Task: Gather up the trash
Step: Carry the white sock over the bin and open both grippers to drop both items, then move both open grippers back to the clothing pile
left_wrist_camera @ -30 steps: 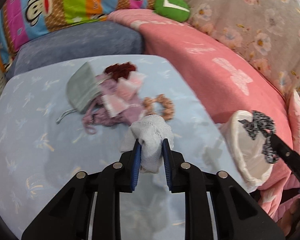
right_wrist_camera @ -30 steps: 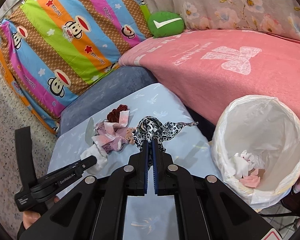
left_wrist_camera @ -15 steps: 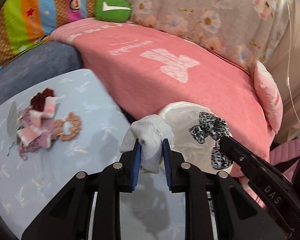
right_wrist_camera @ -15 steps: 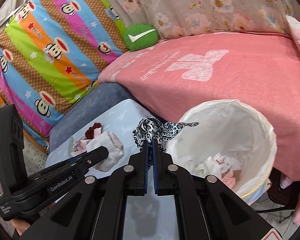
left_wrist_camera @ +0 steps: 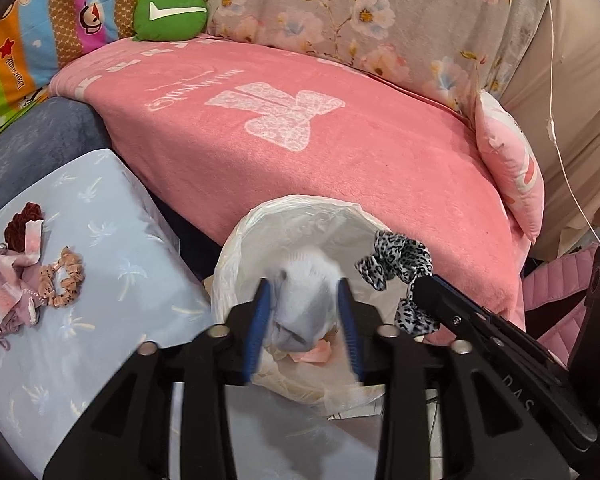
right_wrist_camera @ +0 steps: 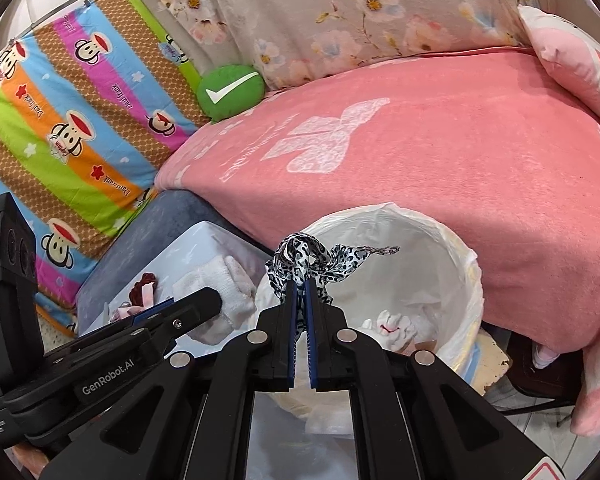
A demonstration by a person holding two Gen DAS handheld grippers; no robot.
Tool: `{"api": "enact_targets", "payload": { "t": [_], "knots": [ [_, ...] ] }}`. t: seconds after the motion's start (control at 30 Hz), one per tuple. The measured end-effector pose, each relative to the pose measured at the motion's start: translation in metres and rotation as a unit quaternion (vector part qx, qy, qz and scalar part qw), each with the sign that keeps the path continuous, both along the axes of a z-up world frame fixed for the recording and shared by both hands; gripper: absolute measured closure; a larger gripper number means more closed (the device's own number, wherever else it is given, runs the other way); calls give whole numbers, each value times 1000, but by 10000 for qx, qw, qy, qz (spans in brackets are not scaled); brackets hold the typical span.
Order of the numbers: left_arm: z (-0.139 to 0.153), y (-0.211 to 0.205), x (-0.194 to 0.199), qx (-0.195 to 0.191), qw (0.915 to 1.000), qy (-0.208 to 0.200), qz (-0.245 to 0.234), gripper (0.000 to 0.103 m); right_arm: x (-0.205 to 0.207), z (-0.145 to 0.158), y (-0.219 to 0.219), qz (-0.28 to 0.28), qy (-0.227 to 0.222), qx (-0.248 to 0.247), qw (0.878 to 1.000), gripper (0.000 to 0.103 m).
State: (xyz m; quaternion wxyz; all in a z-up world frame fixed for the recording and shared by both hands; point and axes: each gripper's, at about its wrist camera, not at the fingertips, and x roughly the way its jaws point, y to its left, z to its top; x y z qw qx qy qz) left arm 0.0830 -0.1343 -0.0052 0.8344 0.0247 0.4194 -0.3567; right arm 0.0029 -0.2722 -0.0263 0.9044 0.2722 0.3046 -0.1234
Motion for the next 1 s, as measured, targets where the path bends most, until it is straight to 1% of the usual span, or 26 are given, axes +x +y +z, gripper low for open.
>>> {"api": "enact_targets", "payload": {
  "t": [0.03,0.07,0.1,0.13,0.17,0.33,0.67,1.0],
  "knots": [
    [1,2,0,-26,10000,-13,88,36,-1,0,-3,-40,-31,10,10000,90],
    [2,2,-1,-46,9998,-65,184,27,-2,1,-4,-50,-38,19,10000,89],
    [4,6,-1,-76,9995,-132,275,27,-2,0,-5,-57,-37,7,10000,85],
    [6,5,0,-73,9995,-142,286,27,-2,0,-6,-63,-39,-8,10000,83],
    [6,7,1,-53,9995,-127,293,27,-2,1,-6,-76,-41,-25,10000,78],
    [7,21,5,-51,9987,-108,506,27,-1,2,-1,19,-55,-30,10000,78],
    [1,61,7,-40,9960,-27,895,27,10,2,32,394,53,-117,9991,78],
    [-5,119,20,-149,9884,129,1508,27,27,7,82,858,128,-282,9958,78]
  ]
}}
